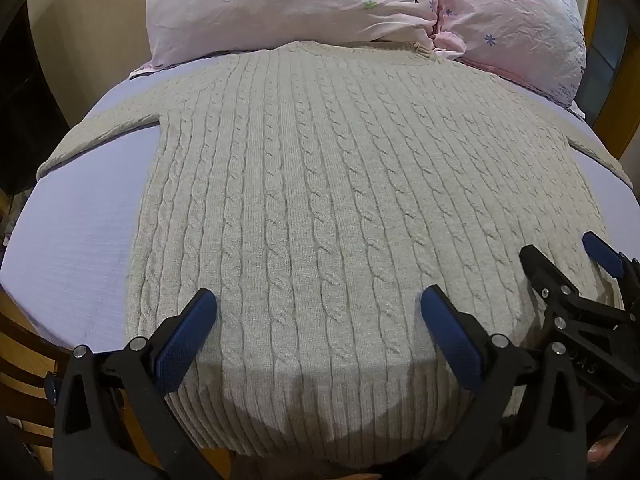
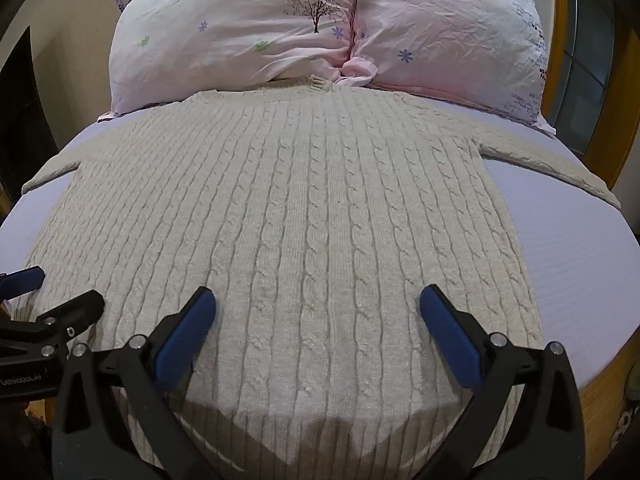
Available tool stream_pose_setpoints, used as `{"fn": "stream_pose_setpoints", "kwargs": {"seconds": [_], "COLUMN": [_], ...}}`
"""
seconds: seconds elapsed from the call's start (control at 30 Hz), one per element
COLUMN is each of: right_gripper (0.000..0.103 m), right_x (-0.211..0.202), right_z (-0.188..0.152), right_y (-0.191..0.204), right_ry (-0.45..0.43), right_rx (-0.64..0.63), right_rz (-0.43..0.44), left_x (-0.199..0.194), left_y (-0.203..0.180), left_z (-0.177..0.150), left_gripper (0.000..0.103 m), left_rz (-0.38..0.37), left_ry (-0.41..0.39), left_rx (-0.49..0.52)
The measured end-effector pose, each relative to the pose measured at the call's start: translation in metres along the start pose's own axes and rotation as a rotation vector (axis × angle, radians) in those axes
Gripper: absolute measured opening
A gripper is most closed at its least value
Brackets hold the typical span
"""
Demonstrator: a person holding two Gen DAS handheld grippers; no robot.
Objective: Fold small clothes
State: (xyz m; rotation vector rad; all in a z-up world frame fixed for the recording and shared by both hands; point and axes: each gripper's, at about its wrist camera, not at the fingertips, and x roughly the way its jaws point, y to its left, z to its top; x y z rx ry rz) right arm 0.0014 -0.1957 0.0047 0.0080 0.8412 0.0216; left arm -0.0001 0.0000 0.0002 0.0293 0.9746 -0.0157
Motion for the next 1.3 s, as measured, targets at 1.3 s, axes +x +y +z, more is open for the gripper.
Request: {"fn": "stream_pose_setpoints", "kwargs": {"seconds": [1.3], "right_gripper": [0.101], "right_x": [-0.0016], "right_z": [-0.001], "right_y": [-0.0024], "right_ry": [-0.007], "right_rx": [0.002], "right_rz": [0.002], "left_x": [-0.0003], "left_y": [-0.0001], "left_z": [0.0], "left_gripper": [0.102], "left_rz": [0.002], "left_ry": [-0.007], "left_rx": [0.001]}}
